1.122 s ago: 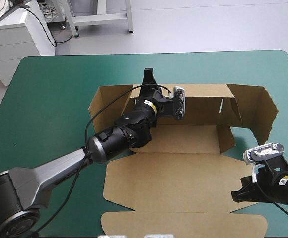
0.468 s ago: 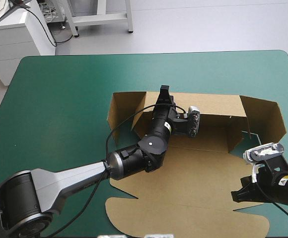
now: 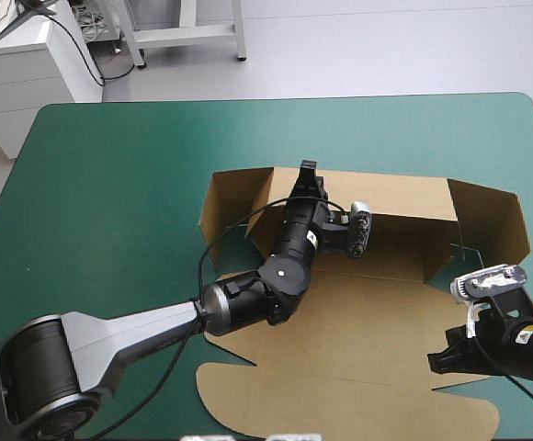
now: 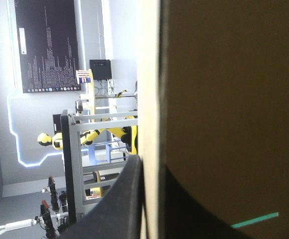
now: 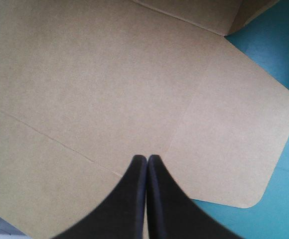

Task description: Fold the box

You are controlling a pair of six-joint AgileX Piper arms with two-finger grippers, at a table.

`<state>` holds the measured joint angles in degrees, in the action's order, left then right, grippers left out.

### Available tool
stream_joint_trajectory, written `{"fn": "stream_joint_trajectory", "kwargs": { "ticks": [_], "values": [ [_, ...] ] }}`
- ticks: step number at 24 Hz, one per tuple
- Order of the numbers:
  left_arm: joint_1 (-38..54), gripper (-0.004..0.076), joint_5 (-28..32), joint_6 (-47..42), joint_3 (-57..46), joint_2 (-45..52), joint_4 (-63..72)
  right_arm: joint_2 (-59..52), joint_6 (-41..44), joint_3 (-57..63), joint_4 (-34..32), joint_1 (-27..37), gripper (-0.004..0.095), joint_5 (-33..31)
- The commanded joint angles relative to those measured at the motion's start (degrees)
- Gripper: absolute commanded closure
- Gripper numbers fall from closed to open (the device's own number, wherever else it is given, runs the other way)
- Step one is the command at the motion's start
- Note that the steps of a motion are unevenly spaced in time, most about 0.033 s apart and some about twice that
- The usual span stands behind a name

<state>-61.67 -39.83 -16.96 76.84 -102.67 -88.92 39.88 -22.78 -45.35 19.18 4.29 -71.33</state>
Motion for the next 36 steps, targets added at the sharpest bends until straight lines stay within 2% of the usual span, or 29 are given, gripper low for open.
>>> {"fn": "stream_joint_trajectory", "kwargs": {
  "ticks": [1, 2, 4, 6, 10, 12, 23, 27, 32, 36],
  "values": [
    [-0.62, 0.0732, 2.32, -1.31, 1.10, 1.68, -3.40, 0.42, 0.46, -1.40, 1.52, -0.07, 0.0881, 0.86],
    [-0.62, 0.0732, 2.41, -1.31, 1.10, 1.68, -3.40, 0.42, 0.46, -1.40, 1.44, -0.07, 0.0859, 0.86],
    [-0.62, 0.0732, 2.54, -1.31, 1.10, 1.68, -3.40, 0.42, 0.77, -1.40, 1.44, -0.07, 0.0730, 0.86],
    [-0.62, 0.0732, 2.64, -1.31, 1.10, 1.68, -3.40, 0.42, 1.95, -1.40, 1.84, -0.07, 0.0532, 0.86],
    [-0.62, 0.0732, 2.80, -1.31, 1.10, 1.68, -2.45, 0.42, 2.04, -1.40, 4.30, -0.07, 0.0367, 1.09],
    [-0.62, 0.0732, 2.80, -1.31, 1.10, 1.68, -2.81, 0.42, 2.04, -1.40, 4.70, -0.07, 0.0329, 0.98],
    [-0.62, 0.0732, 2.93, -1.31, 1.10, 1.68, -2.94, 0.42, 2.04, -4.84, 5.23, 0.03, 0.0331, 1.27],
    [-0.62, 0.0732, 3.09, -1.31, 1.10, 1.68, -2.94, 0.96, 8.45, -11.85, -1.75, 0.03, 0.0331, 4.47],
    [-0.62, 0.0732, 3.09, -1.31, 1.10, 1.68, -2.94, 5.48, 15.26, -21.53, -12.11, 0.03, 0.0331, 4.74],
    [-0.62, 0.0732, 3.59, -2.29, 1.10, 1.68, -2.94, 11.48, 17.13, -28.55, -14.33, 0.03, 0.0331, 5.91]
  ]
}}
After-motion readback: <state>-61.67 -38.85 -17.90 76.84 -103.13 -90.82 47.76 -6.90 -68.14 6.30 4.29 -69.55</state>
